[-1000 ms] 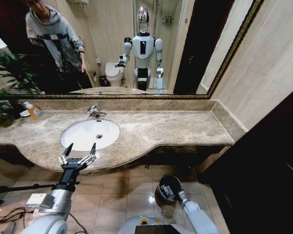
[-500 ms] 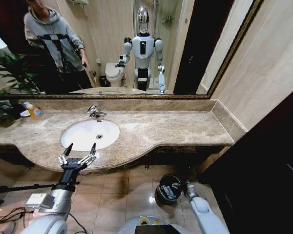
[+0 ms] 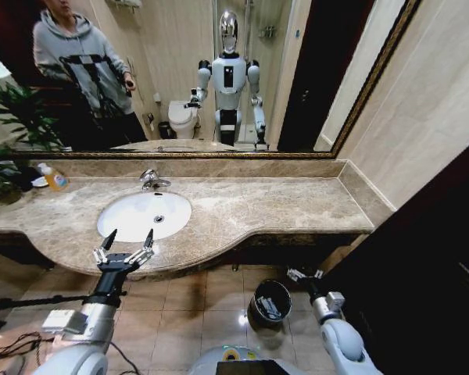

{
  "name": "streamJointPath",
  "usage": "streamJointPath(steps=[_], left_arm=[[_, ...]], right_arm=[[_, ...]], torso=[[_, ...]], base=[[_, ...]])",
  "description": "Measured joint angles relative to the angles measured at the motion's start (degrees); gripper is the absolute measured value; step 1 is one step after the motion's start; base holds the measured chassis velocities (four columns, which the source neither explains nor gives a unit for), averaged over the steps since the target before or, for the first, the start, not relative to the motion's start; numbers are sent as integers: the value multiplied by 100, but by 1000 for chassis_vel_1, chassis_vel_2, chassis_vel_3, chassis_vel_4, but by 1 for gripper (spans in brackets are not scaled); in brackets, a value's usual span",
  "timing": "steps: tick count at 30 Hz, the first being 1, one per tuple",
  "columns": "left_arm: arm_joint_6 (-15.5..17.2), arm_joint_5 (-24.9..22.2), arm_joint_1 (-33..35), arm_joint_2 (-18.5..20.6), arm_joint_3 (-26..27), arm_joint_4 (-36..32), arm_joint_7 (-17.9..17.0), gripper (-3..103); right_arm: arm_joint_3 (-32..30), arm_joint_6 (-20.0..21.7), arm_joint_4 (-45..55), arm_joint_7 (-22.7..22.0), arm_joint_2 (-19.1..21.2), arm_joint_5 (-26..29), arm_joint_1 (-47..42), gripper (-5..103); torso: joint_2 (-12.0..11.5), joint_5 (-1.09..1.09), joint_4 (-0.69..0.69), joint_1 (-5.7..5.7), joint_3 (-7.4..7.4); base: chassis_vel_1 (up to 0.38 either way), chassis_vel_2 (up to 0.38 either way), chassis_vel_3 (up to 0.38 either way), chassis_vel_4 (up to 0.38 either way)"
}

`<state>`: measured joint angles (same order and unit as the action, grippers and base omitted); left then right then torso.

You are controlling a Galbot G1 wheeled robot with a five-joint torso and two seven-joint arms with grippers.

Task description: Pick up the trash from the sink and place it in the trash bin.

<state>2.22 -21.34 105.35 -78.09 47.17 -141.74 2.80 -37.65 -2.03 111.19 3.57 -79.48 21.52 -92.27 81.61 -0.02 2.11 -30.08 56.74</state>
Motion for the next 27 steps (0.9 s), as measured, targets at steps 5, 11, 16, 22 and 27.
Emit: streamJointPath(steps=[5, 11, 16, 22, 27], left_arm=[[0, 0, 0, 0, 0, 0, 0, 100], [0, 0, 0, 0, 0, 0, 0, 100], [0, 0, 0, 0, 0, 0, 0, 100], [0, 0, 0, 0, 0, 0, 0, 100], [0, 0, 0, 0, 0, 0, 0, 100]], right_arm=[[-97, 141, 817, -92, -190, 147, -335, 100], [-110, 160, 1869, -85, -364, -389, -645, 100], [-70, 121, 2189, -74, -415, -788, -645, 100], [29, 290, 2648, -25, -436, -945, -734, 100], [58, 330, 2651, 41, -461, -1036, -790, 100]], torso=[[0, 0, 0, 0, 0], [-1, 2, 0, 0, 0], [-1, 2, 0, 0, 0], [-1, 1, 0, 0, 0], [-1, 2, 0, 0, 1]], base=[[0, 0, 0, 0], [0, 0, 0, 0], [0, 0, 0, 0], [0, 0, 0, 0], [0, 0, 0, 0]])
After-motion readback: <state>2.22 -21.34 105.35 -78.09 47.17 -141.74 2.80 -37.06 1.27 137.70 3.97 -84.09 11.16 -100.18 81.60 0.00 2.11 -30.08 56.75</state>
